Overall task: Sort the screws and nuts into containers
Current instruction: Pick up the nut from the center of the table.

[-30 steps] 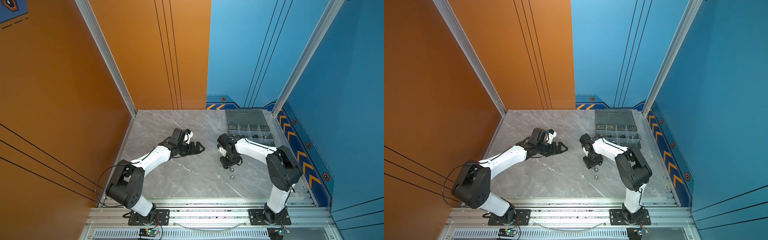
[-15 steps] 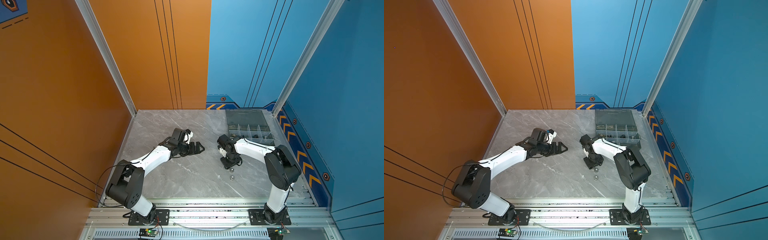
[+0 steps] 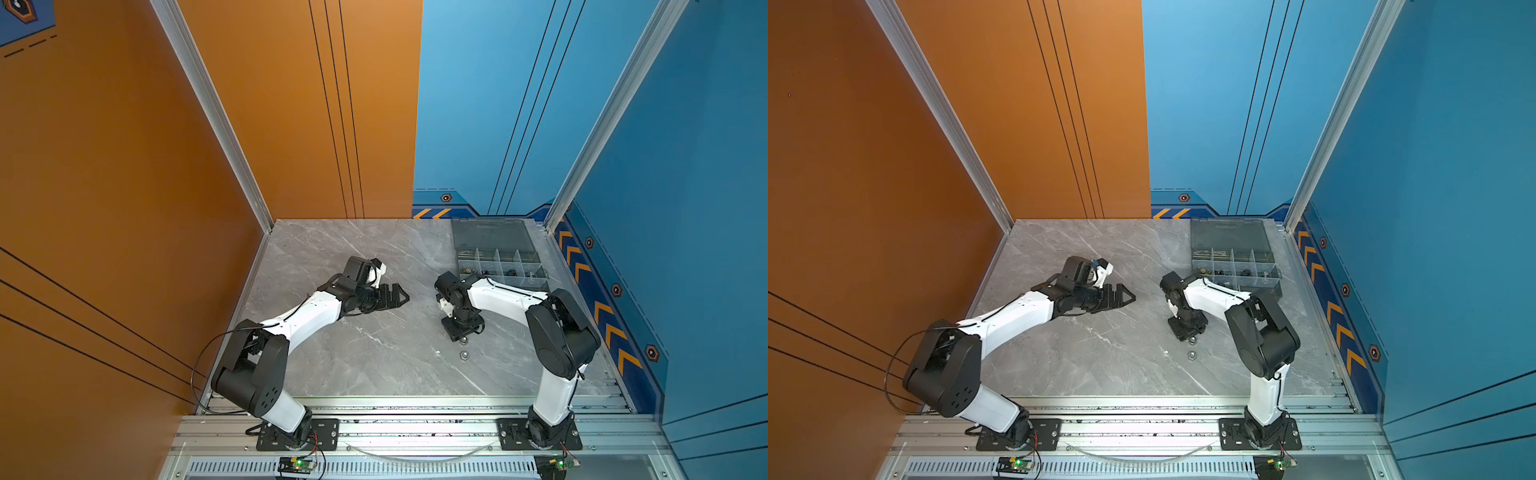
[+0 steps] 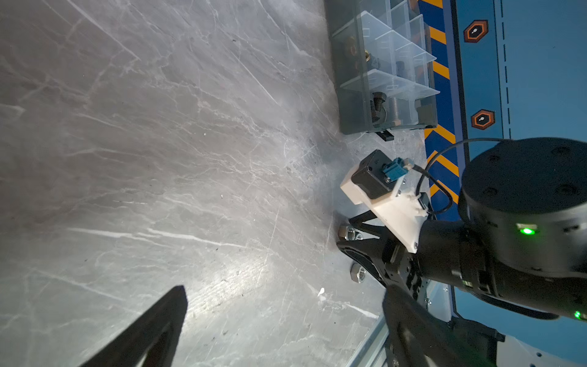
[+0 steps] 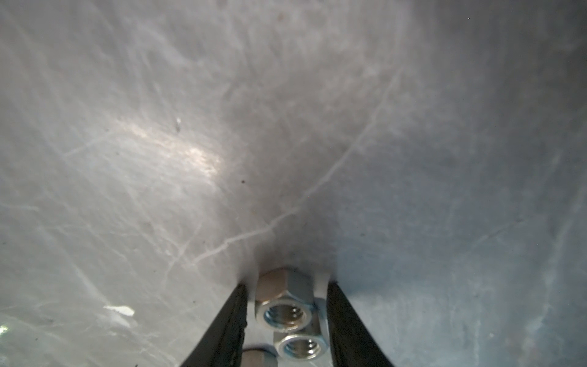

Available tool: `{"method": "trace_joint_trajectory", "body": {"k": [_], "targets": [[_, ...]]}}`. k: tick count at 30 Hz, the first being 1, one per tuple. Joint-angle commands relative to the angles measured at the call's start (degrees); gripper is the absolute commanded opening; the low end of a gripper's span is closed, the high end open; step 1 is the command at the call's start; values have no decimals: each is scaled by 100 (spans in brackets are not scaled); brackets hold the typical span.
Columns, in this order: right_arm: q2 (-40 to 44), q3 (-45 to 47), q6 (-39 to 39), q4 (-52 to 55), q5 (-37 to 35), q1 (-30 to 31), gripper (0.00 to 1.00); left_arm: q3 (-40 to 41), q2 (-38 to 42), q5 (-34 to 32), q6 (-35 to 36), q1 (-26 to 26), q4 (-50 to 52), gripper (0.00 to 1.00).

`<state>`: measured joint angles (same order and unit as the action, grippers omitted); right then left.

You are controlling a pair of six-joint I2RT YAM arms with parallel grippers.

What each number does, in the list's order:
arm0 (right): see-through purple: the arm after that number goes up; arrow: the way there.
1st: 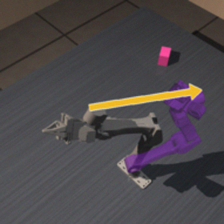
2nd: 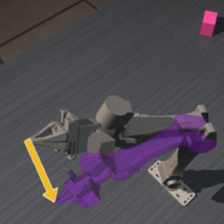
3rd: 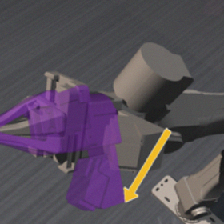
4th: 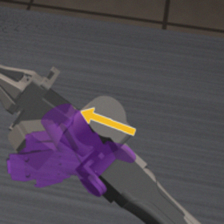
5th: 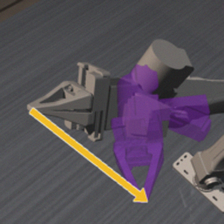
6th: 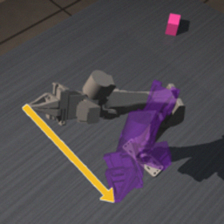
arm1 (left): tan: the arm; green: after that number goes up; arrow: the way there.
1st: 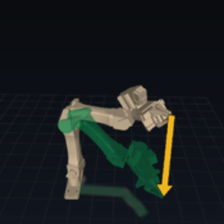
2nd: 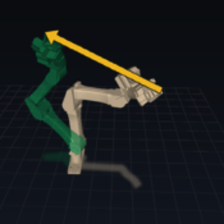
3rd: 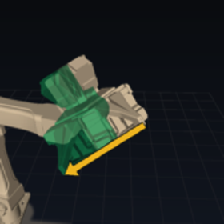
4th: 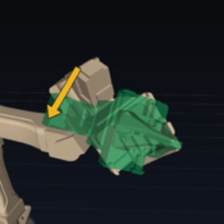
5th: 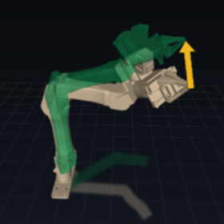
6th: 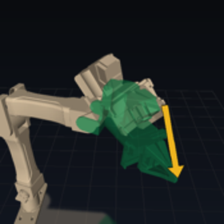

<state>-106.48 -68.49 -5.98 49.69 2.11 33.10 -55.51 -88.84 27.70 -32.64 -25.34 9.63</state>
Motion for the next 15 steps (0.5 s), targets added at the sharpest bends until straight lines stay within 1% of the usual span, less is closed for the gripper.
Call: {"method": "trace_joint_trajectory", "body": {"k": [1,5,8,12,13,15], "targets": [[-233,79,-79,-135,114,21,42,101,140,42,39,21,13,98],[-299,111,-85,-203,165,27,39,100,142,44,39,21,13,98],[-325,127,-113,-233,135,23,32,101,130,44,38,21,13,98],[-265,126,-156,-292,141,1,13,87,130,45,31,21,13,98],[-208,129,-179,-316,171,-27,8,102,135,45,23,21,6,98],[1,149,-223,-444,335,-106,0,101,151,42,38,21,19,98]]}}
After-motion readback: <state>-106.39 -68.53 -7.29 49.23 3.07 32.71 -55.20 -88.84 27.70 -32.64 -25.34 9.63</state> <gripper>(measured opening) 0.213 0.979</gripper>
